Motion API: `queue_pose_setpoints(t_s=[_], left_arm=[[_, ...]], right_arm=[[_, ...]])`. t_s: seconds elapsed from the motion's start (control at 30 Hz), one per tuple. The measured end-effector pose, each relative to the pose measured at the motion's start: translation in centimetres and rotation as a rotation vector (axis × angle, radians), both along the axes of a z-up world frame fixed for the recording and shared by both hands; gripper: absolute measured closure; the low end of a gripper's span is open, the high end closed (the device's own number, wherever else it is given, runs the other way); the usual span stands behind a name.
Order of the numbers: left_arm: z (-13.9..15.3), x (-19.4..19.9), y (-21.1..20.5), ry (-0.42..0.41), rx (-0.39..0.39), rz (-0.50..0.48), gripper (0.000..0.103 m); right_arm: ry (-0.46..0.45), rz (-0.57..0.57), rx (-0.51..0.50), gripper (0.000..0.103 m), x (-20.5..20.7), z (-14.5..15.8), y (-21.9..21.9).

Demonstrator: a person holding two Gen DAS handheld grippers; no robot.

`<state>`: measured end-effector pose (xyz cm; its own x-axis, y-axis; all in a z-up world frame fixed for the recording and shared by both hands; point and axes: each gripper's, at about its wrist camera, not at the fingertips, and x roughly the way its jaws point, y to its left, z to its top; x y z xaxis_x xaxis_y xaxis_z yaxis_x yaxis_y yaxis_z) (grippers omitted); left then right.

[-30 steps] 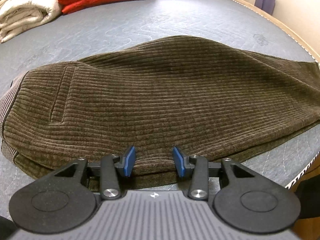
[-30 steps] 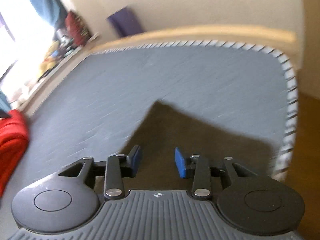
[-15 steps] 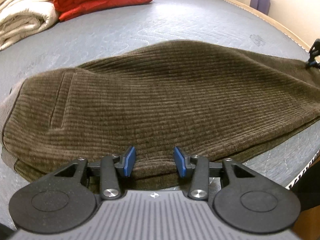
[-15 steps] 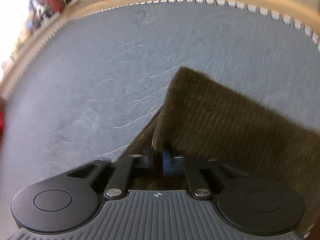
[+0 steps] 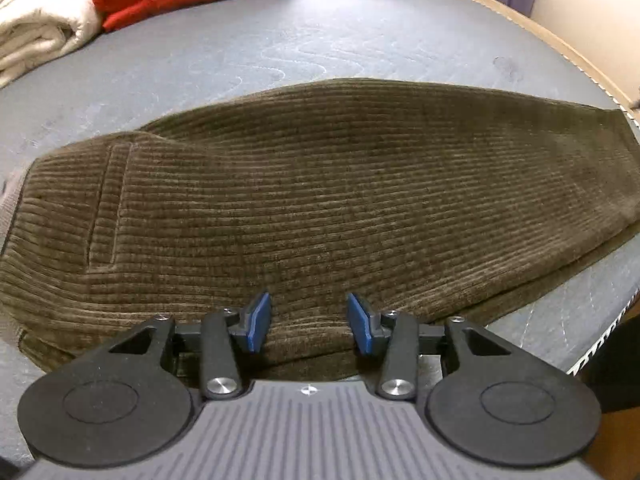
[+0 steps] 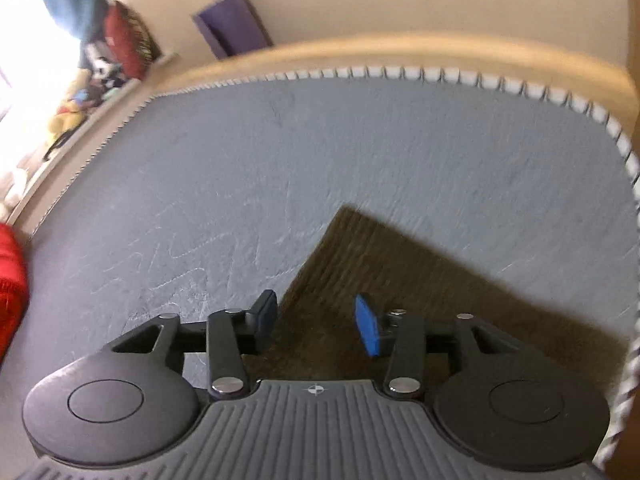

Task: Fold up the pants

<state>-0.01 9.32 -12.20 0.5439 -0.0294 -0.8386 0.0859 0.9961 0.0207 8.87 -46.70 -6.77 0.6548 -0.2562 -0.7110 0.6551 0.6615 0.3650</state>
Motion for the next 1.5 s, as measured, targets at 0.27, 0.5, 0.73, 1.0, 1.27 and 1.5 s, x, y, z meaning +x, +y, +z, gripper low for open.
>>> queue_pose_setpoints(t_s=[0.27, 0.5, 0.73, 1.0, 1.27, 1.5], left_arm=[[0.9, -1.5, -1.7, -0.091, -0.079, -0.083, 0.055], [-1.0, -1.2, -3.4, -0.007, -0.01, -0.113, 0.051], [-0.8, -1.1, -3.8, -0.008, 0.004, -0.106, 0.05], [-0.7, -1.8, -3.7, -0.021, -0.003, -0.113, 0.05], [-0.7, -1.8, -3.7, -0.022, -0.001, -0.114, 0.049], [-0.6, -1.6, -3.6, -0.014, -0.012, -0.109, 0.048]], right_arm=[[0.093, -0.11, 0.068, 0.054, -10.6, -1.9, -3.0], [0.106, -0.192, 0.148, 0.053, -15.6, -2.9, -3.6], [0.084, -0.152, 0.202, 0.052, -13.9, -3.1, -4.3], [0.11, -0.197, 0.258, 0.052, -12.0, -4.4, -4.8], [0.121, -0.213, 0.253, 0.049, -10.7, -5.2, -4.9], [0.042, -0.254, 0.228, 0.089, -11.3, -3.5, -4.4]])
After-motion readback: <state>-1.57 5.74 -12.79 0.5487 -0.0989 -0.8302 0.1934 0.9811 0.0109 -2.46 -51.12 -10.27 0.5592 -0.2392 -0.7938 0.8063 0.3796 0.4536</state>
